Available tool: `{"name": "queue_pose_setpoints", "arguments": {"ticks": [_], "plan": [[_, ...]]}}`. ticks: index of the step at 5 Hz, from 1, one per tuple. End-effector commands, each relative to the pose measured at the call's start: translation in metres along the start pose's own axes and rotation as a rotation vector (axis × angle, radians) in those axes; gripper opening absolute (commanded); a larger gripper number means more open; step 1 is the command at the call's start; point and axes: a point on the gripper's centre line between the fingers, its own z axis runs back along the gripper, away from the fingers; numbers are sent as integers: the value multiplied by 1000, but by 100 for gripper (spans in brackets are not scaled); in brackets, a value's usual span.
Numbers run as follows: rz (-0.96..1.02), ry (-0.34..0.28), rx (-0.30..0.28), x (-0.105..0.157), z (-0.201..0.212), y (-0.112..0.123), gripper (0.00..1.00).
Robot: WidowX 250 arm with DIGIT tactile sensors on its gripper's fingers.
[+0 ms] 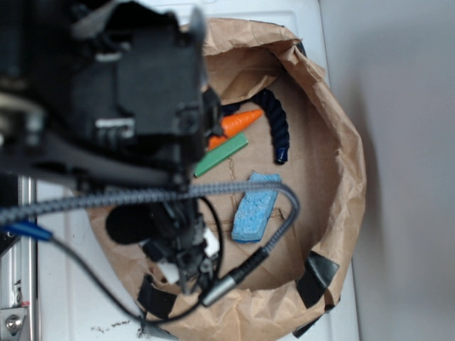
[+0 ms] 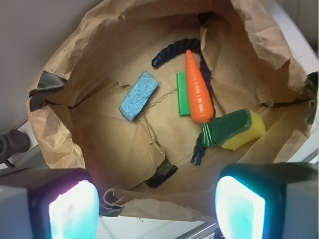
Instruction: Grab the blue sponge.
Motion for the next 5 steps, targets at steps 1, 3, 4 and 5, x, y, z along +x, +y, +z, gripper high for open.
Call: {"name": "queue_pose_setpoints", "arguments": {"ticks": [1, 3, 4, 5], "plan": [[16, -25, -18, 4, 8, 2, 100], [170, -118, 2, 27, -51, 4, 100], [239, -141, -5, 42, -78, -3, 100], [309, -133, 11, 53, -104, -20, 100]]}}
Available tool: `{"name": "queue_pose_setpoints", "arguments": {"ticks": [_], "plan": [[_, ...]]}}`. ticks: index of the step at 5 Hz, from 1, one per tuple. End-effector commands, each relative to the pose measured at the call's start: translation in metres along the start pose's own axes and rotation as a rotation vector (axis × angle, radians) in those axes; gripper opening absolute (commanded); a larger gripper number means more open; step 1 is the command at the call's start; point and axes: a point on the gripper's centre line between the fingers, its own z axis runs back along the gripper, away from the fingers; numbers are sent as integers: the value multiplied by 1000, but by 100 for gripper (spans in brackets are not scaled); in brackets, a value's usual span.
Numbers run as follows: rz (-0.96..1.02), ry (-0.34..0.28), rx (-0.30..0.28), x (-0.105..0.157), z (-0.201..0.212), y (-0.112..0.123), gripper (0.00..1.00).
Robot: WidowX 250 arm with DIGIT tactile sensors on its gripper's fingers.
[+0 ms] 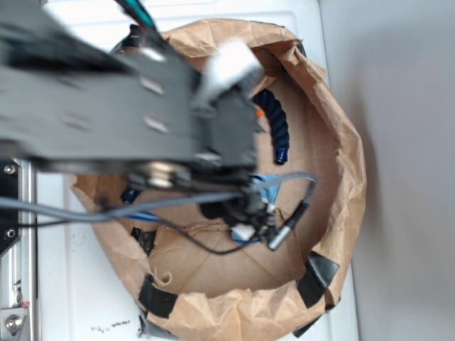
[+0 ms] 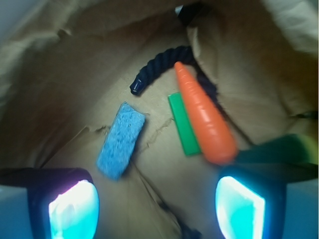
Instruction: Grab the blue sponge.
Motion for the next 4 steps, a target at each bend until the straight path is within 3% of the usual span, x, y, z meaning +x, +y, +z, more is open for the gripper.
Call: {"name": "queue_pose_setpoints", "arguments": {"ticks": [1, 2, 3, 4], "plan": [[158, -13, -20, 7, -41, -37, 100], [183, -42, -7, -1, -70, -42, 100], [211, -41, 54, 5, -93, -47, 100], [223, -43, 59, 4, -92, -44, 0]]}}
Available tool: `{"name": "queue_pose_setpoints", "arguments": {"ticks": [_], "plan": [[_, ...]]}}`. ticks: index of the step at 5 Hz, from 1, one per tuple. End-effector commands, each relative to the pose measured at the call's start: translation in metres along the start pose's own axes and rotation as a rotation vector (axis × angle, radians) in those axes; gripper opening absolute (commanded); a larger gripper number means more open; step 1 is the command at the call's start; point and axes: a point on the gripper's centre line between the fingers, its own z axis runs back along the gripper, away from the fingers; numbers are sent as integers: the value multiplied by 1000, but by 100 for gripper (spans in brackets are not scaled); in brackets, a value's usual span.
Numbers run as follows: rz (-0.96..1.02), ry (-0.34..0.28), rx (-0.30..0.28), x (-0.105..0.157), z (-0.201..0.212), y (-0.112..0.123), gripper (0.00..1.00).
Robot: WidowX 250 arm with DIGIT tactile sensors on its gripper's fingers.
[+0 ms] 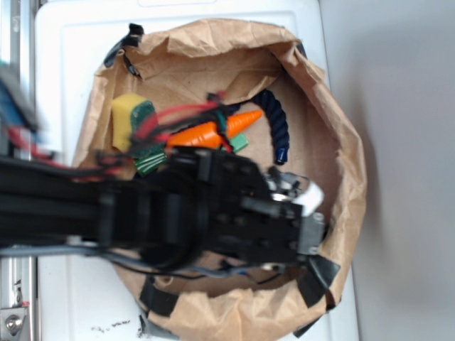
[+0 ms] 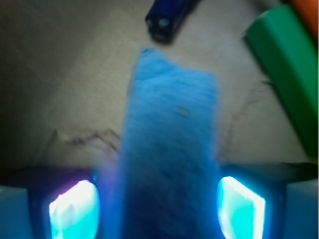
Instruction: Grab the blue sponge.
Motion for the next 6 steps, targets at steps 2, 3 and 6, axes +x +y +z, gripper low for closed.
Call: {"name": "queue_pose_setpoints", "arguments": {"ticks": [2, 3, 6], "plan": [[-21, 38, -85, 18, 41, 11, 0], [-127, 89, -103, 33, 81, 23, 0], [-434, 32, -147, 51, 184, 58, 0]]}}
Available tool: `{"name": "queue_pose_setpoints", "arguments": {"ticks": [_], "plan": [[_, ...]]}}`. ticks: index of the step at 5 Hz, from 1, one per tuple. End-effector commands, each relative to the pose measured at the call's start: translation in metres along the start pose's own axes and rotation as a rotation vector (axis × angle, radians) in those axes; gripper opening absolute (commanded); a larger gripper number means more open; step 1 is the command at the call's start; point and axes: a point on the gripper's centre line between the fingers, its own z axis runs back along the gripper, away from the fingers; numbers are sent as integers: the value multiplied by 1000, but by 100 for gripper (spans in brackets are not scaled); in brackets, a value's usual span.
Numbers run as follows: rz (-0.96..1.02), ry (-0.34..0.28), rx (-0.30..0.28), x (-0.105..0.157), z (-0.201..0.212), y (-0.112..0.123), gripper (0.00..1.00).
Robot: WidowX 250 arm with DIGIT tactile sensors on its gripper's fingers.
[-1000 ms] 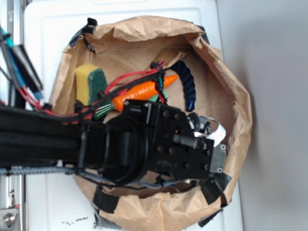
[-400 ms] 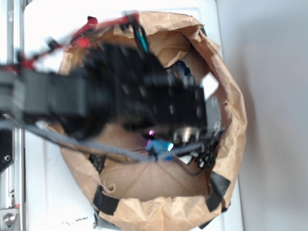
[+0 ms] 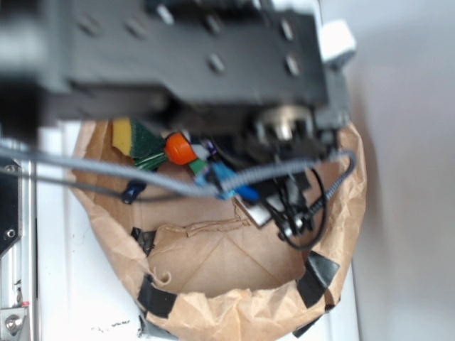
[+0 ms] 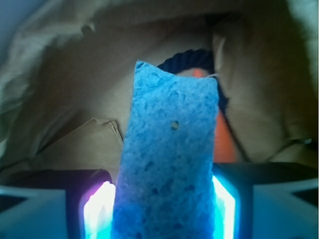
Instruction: Grab the blue sponge.
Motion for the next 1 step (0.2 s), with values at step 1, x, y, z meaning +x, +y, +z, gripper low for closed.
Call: {"name": "queue_pose_setpoints", "arguments": {"ticks": [1], "plan": [[-75, -163, -108, 1, 62, 20, 0]]}}
